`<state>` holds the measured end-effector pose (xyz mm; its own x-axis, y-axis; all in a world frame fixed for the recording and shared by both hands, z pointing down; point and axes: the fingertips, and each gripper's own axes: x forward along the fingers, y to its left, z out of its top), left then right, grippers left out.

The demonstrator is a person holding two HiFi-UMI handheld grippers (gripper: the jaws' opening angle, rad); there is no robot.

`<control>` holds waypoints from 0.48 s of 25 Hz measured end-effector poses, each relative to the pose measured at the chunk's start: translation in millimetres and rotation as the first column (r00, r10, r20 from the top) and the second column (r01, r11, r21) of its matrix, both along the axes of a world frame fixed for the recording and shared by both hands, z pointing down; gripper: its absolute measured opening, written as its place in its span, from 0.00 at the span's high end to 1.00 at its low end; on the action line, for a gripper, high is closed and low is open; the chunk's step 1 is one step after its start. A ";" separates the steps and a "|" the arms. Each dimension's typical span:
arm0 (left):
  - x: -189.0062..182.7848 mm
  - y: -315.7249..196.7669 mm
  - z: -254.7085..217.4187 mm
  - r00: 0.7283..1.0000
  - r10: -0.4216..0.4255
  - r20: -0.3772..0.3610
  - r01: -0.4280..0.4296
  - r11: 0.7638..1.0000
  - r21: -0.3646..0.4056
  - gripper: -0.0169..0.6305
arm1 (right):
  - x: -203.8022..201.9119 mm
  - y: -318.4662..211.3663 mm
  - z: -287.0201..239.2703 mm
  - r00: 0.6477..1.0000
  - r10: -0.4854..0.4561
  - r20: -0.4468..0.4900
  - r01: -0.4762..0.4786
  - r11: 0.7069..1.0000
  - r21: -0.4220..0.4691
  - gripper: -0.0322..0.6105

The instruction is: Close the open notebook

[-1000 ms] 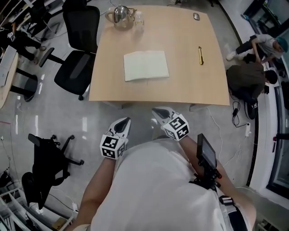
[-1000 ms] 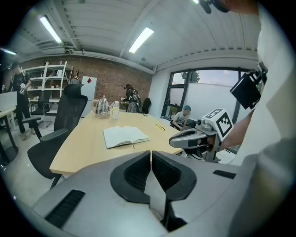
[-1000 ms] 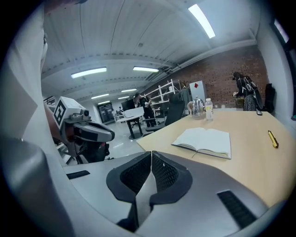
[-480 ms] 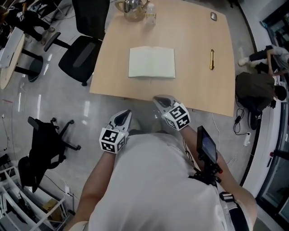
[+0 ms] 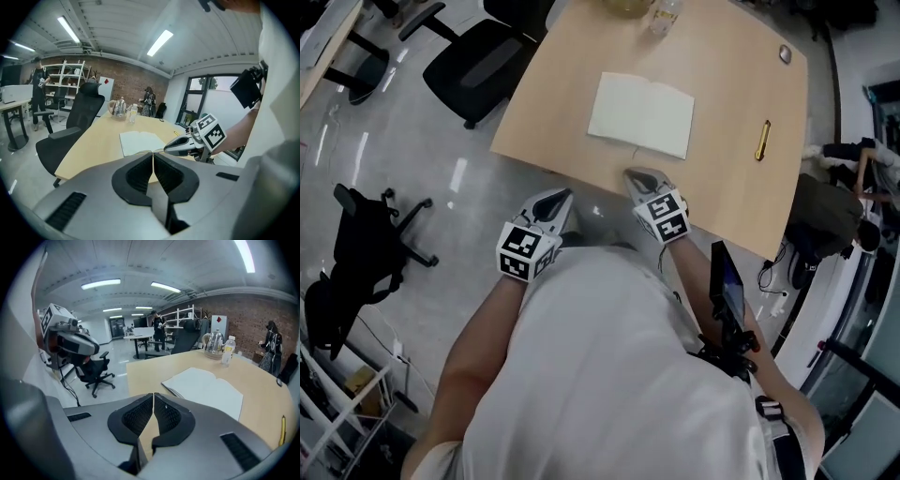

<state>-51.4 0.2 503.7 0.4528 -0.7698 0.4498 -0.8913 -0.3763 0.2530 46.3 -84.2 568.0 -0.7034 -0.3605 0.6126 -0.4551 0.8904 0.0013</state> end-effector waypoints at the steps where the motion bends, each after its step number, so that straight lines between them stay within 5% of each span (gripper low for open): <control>1: -4.4 -2.8 1.3 1.000 -0.004 -0.005 0.004 1.000 0.002 0.95 | -2.5 -3.7 5.2 1.000 -0.003 -0.031 0.003 1.000 0.011 0.92; 7: -24.0 -4.7 16.9 0.997 -0.067 -0.046 0.067 0.998 -0.015 0.95 | 0.3 -32.9 34.2 0.958 -0.002 -0.286 0.032 0.994 0.102 0.92; 12: -43.1 1.1 25.8 0.992 -0.104 -0.075 0.103 0.994 -0.027 0.95 | -15.2 -46.1 50.2 0.897 -0.062 -0.438 0.154 0.972 0.177 0.92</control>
<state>-94.5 1.3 529.5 0.4049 -0.8040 0.4355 -0.9029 -0.2763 0.3293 31.1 -130.3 618.2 -0.4319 -0.4454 0.7843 -0.2704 0.8935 0.3585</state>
